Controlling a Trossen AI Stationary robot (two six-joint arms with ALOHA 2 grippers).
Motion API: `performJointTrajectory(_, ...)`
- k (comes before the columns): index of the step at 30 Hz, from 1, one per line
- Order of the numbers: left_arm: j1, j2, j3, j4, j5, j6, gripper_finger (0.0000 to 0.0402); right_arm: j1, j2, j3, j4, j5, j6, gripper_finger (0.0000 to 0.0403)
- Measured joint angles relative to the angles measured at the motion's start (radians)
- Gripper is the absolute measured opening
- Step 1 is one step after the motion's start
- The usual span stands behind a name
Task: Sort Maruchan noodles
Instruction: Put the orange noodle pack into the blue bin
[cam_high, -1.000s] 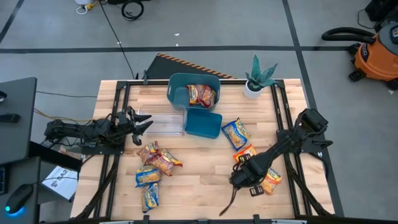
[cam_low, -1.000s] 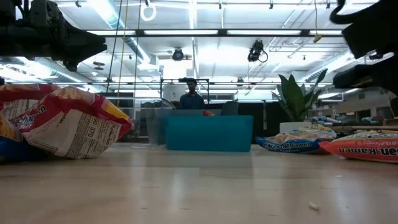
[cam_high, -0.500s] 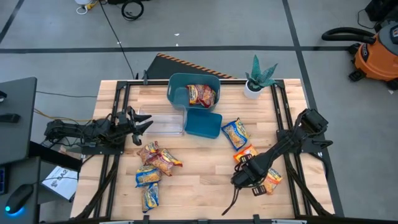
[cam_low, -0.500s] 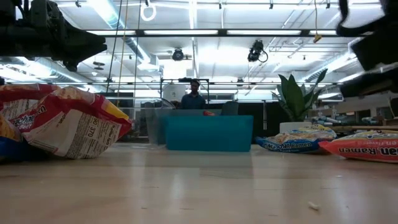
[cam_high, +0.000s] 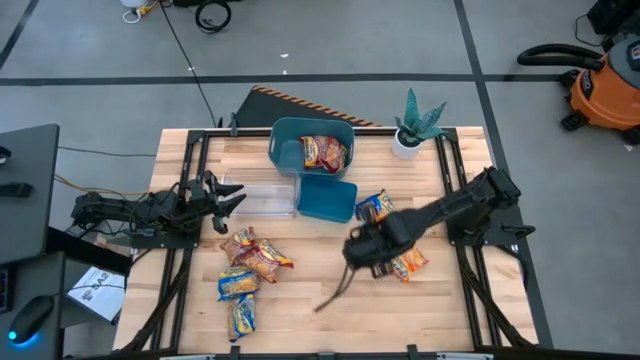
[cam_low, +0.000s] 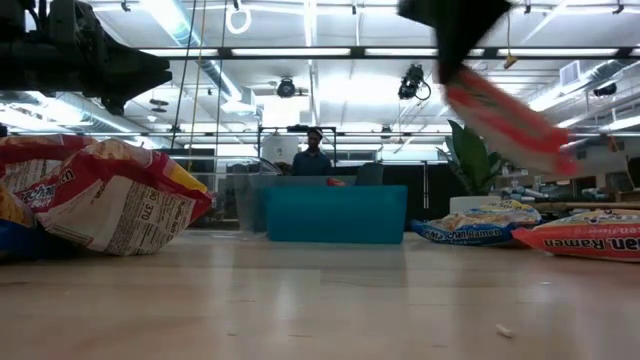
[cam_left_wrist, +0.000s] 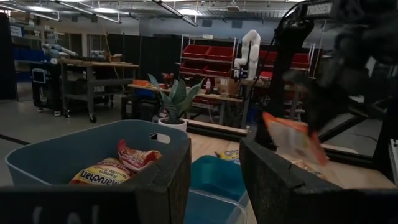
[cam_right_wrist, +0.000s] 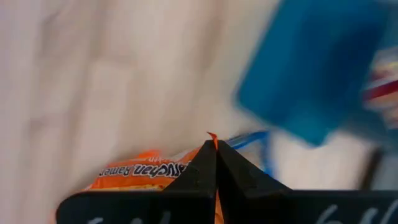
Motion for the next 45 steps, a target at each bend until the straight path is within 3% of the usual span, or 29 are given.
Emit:
performJointTrajectory(3,0.000,0.000,0.000,0.000,0.000,-0.026,0.0142,-0.062,-0.001,0.023,0.058,0.060,-0.120,0.0004)
performJointTrajectory(11,0.000,0.000,0.000,0.000,0.000,-0.051,0.0142,-0.231,0.000,0.023,0.245,0.098,-0.585,0.0003)
performJointTrajectory(15,0.000,0.000,0.000,-0.001,0.000,-0.073,0.0142,-0.307,0.007,0.023,0.334,0.006,-0.819,0.0003)
performJointTrajectory(21,0.000,0.000,0.000,-0.002,0.000,-0.073,0.0142,-0.388,0.012,-0.039,0.497,-0.076,-1.032,0.0003)
performJointTrajectory(27,0.000,0.000,0.000,-0.012,0.000,-0.072,0.0142,-0.413,0.012,-0.173,0.596,-0.093,-1.239,0.0003)
performJointTrajectory(36,0.000,0.000,0.000,-0.011,0.000,-0.071,0.0142,-0.379,0.012,-0.239,0.628,-0.107,-1.293,0.0021)
performJointTrajectory(41,0.000,0.000,0.000,-0.010,0.000,-0.070,0.0142,-0.360,0.012,-0.239,0.614,-0.207,-1.273,0.0019)
performJointTrajectory(45,0.000,0.000,0.000,-0.010,0.000,-0.070,0.0142,-0.375,0.012,-0.239,0.622,-0.223,-1.210,0.0019)
